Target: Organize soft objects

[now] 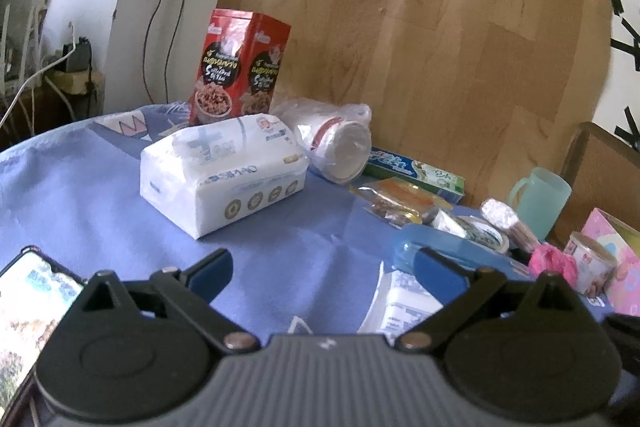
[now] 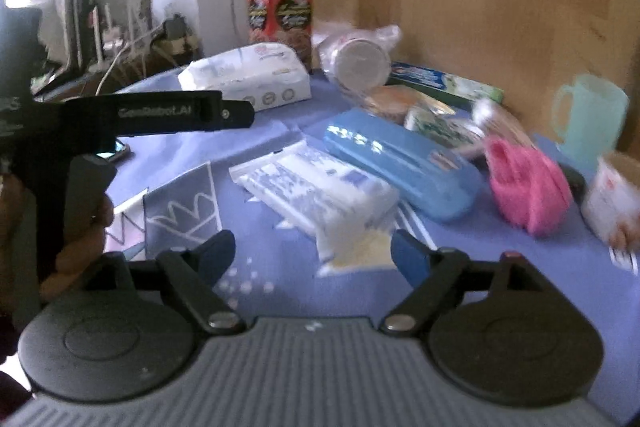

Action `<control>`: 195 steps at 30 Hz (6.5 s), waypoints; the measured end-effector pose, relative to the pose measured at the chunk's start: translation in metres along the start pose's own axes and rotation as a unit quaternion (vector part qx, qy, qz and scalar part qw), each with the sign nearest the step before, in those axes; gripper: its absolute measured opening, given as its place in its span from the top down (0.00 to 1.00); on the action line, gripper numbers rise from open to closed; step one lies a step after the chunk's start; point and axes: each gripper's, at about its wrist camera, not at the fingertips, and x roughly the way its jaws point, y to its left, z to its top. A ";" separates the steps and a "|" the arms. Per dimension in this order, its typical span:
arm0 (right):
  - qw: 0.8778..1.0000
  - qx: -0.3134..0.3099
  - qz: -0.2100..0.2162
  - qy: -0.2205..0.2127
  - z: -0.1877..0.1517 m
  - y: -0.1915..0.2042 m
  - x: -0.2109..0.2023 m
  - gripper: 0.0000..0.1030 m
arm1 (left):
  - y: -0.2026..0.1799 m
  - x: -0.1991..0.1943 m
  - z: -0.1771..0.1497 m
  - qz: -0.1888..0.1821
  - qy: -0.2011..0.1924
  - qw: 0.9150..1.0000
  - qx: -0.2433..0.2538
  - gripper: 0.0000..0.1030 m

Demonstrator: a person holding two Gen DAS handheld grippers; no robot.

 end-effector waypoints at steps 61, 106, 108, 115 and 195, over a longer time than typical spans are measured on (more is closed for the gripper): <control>0.996 -0.055 0.061 0.043 0.038 0.007 0.062 0.31 | 0.034 -0.005 0.004 0.008 -0.024 0.995 -0.100 0.02; 0.971 -0.188 0.130 0.073 0.073 0.024 0.102 0.10 | 0.045 -0.018 0.004 0.013 -0.062 0.990 -0.128 0.00; 0.974 -0.163 0.139 0.080 0.074 0.018 0.105 0.10 | 0.043 -0.016 0.003 0.010 -0.056 0.991 -0.123 0.00; 0.982 -0.106 0.135 0.081 0.065 0.014 0.082 0.88 | 0.036 -0.011 0.003 -0.002 -0.040 0.994 -0.103 0.00; 0.993 0.004 -0.076 -0.086 -0.043 0.000 -0.073 0.32 | -0.086 -0.025 -0.003 -0.246 0.156 0.955 0.061 0.26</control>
